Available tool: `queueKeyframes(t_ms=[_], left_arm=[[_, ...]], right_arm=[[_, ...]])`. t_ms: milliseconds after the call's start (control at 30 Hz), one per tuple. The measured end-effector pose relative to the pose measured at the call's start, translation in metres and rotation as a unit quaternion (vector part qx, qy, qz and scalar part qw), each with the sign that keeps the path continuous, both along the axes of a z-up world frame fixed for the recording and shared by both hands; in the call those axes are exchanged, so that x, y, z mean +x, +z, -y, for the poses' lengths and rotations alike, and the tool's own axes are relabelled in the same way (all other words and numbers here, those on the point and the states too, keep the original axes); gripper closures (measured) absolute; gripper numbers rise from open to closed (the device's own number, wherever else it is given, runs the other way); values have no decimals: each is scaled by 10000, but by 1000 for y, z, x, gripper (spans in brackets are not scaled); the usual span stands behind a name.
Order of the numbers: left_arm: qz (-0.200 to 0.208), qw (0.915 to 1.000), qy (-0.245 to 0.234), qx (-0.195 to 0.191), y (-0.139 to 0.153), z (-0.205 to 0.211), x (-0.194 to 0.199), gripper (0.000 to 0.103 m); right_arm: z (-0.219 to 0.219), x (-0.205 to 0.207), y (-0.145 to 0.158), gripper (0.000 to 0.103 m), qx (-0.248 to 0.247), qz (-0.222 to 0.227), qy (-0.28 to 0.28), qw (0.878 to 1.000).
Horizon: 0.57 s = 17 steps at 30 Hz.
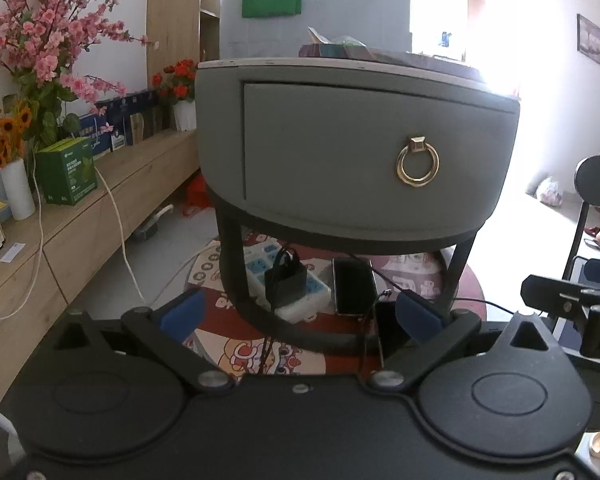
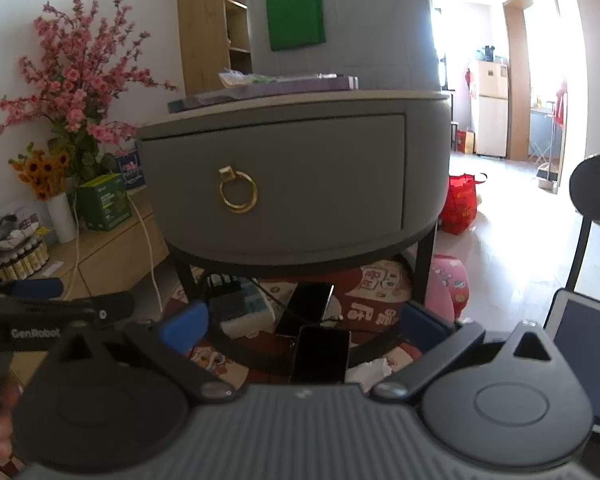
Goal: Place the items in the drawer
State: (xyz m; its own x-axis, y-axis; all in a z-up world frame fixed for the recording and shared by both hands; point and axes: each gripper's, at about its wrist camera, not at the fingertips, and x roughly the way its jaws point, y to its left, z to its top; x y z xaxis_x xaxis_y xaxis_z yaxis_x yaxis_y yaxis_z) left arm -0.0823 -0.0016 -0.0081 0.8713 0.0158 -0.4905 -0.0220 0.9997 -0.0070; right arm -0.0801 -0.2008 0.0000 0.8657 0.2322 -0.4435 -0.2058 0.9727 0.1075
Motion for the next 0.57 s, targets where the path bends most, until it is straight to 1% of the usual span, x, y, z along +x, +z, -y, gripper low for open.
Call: queueKeyframes(t_ms=[233,567], left_arm=[[224,9997,-63,55,8,5,-5,0],[400,9991,-130,-14,11,8,-5,0]], right_arm=[[-1,-5,7,1,-38,258,-3,9997],[-1,-5,6,1,-32,266,37,9996]])
